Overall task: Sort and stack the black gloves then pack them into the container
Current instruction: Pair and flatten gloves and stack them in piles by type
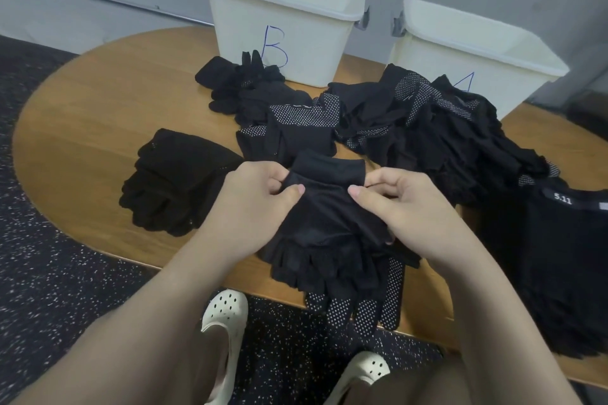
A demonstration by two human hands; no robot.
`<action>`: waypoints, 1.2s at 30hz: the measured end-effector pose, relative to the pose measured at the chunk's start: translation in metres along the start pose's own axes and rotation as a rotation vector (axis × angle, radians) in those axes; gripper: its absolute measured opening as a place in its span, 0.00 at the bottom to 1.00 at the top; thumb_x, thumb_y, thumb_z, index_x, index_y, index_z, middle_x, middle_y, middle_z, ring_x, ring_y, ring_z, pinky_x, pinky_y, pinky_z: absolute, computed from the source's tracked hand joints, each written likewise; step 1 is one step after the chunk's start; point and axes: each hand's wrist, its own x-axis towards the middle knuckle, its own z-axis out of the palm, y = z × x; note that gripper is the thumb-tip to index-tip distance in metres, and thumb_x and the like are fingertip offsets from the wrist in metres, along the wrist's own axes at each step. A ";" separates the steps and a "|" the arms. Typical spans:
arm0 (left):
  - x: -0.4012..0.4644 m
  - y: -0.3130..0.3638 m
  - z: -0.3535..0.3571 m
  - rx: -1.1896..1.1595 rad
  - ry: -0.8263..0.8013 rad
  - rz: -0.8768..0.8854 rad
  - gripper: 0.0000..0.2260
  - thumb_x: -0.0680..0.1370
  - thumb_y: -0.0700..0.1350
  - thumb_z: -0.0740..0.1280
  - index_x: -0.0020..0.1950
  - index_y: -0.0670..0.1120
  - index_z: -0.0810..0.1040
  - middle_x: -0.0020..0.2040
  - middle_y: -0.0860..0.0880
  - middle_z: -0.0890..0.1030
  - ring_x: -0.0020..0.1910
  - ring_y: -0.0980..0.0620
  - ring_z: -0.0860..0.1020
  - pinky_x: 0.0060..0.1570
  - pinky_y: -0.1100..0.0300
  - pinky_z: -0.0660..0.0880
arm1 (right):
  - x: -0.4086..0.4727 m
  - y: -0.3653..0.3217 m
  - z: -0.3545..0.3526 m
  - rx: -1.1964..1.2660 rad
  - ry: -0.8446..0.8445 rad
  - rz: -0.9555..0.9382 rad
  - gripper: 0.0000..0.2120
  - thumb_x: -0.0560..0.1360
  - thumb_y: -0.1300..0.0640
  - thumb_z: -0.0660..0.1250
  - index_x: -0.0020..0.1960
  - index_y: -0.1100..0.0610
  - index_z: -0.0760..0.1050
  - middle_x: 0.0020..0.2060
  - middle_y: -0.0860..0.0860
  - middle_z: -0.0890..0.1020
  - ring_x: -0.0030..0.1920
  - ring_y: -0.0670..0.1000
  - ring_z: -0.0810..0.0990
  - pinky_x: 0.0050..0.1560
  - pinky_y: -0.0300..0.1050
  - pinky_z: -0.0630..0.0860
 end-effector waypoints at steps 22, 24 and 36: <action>-0.014 0.001 0.011 0.383 0.027 0.514 0.13 0.81 0.50 0.65 0.64 0.52 0.81 0.65 0.56 0.73 0.66 0.58 0.69 0.64 0.62 0.69 | -0.008 0.010 -0.005 -0.199 0.048 -0.112 0.16 0.73 0.41 0.73 0.58 0.44 0.79 0.46 0.44 0.82 0.40 0.50 0.82 0.41 0.43 0.79; -0.018 0.000 0.015 0.433 -0.059 0.536 0.19 0.82 0.55 0.62 0.71 0.52 0.76 0.72 0.55 0.70 0.73 0.56 0.65 0.72 0.57 0.63 | -0.011 0.015 -0.006 -0.241 -0.007 -0.120 0.17 0.73 0.42 0.73 0.61 0.42 0.78 0.50 0.43 0.80 0.48 0.46 0.81 0.48 0.39 0.76; -0.013 -0.013 0.022 0.721 -0.304 0.449 0.32 0.79 0.69 0.40 0.81 0.63 0.33 0.81 0.59 0.30 0.80 0.57 0.30 0.77 0.57 0.31 | -0.015 0.035 -0.015 -0.297 0.003 -0.162 0.13 0.78 0.65 0.71 0.58 0.50 0.80 0.39 0.49 0.79 0.32 0.44 0.74 0.37 0.34 0.74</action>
